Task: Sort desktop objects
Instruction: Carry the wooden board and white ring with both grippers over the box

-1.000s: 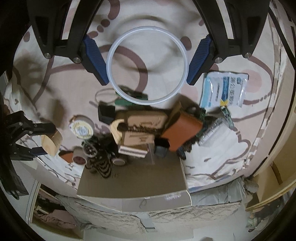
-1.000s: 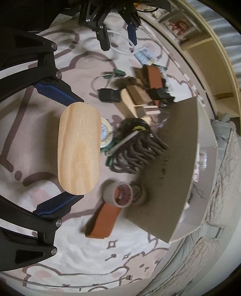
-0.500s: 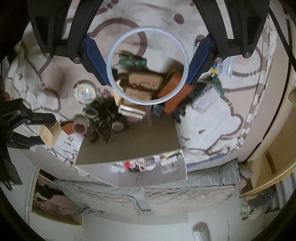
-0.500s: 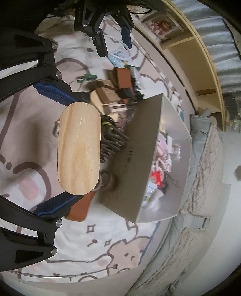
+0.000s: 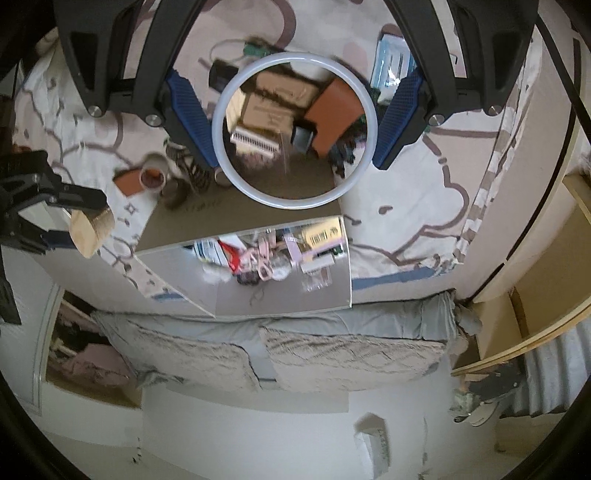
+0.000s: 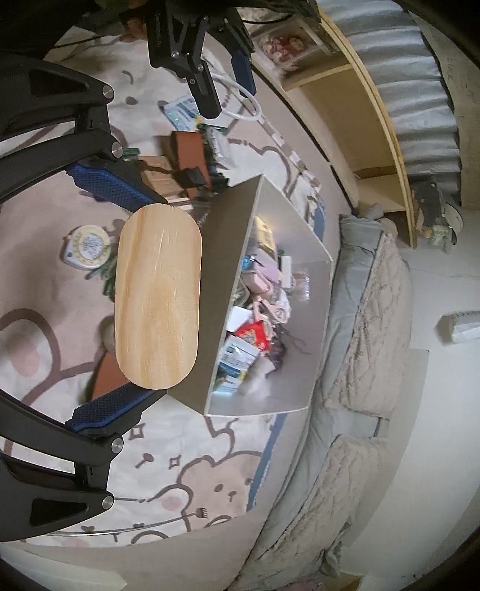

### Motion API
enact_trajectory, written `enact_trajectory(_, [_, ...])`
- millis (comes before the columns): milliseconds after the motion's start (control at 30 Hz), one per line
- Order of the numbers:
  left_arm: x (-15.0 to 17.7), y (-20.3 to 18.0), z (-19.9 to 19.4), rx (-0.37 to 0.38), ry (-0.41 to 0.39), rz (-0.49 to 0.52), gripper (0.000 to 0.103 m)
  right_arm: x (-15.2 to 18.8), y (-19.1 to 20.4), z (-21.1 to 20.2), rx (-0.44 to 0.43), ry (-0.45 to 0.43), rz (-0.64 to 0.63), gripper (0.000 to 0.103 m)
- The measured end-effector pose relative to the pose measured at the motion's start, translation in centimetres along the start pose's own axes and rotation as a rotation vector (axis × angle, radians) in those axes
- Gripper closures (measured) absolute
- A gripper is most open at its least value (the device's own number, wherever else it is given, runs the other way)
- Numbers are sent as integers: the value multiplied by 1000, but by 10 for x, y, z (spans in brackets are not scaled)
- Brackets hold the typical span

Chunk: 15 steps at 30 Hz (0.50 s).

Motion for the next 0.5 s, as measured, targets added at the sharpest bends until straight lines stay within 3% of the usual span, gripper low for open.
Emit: enact_trajectory(500, [-49,-5,10,-41,-97,-51,18,-52,-4,-3,35,-110,36,14])
Point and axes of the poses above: each gripper's, at about its wrist camera, not at the fingertips, and z roughly the way its jaws point, y to its left, x to its underside, the point moved 2 cm from there along z, roughly the way its jaws point, and after that the axes turned 13 degrees about x, right-handed, at the moved point
